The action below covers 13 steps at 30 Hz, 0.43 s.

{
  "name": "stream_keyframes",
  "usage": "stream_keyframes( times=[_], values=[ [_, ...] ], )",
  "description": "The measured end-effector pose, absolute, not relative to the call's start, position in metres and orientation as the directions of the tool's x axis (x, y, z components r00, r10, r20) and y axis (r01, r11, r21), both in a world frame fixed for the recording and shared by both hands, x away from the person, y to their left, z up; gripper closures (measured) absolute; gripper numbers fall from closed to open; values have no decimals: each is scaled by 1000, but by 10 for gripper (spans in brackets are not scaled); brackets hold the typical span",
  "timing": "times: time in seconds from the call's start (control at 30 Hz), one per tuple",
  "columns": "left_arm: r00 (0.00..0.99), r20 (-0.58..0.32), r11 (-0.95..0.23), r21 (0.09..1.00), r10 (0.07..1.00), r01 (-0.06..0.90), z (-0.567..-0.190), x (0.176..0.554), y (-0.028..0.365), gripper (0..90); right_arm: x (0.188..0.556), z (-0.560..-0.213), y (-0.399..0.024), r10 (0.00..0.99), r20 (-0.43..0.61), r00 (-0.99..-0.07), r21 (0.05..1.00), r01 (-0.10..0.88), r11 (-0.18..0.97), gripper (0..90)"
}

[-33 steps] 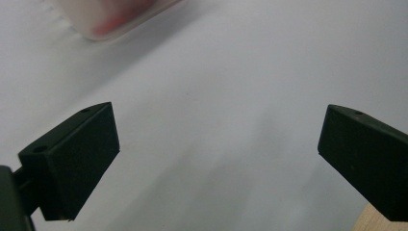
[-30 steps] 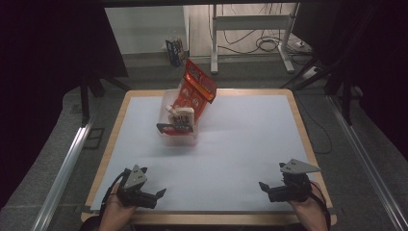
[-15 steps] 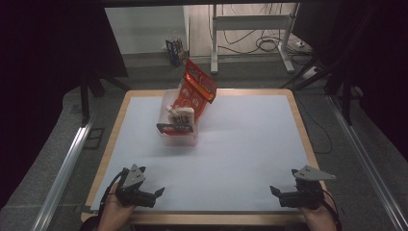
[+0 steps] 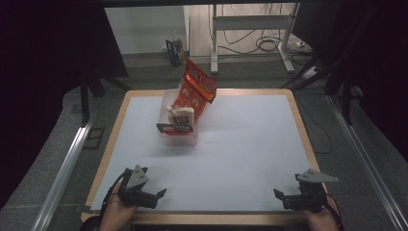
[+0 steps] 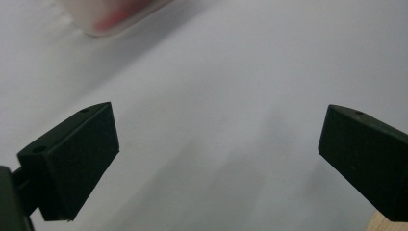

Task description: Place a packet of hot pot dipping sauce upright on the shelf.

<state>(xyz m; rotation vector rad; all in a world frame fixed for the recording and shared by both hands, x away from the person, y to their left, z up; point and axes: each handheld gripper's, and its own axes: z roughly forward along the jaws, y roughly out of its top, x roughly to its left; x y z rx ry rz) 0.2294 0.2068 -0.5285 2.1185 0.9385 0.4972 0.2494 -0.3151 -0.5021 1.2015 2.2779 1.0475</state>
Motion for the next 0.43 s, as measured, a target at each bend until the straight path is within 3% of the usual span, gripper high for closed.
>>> stream_keyframes(
  times=[0.43],
  values=[
    [659,51,-458,759,750,462,-530,231,205,1,253,-507,-313,811,25,-584,721,572,390,4]
  ],
)
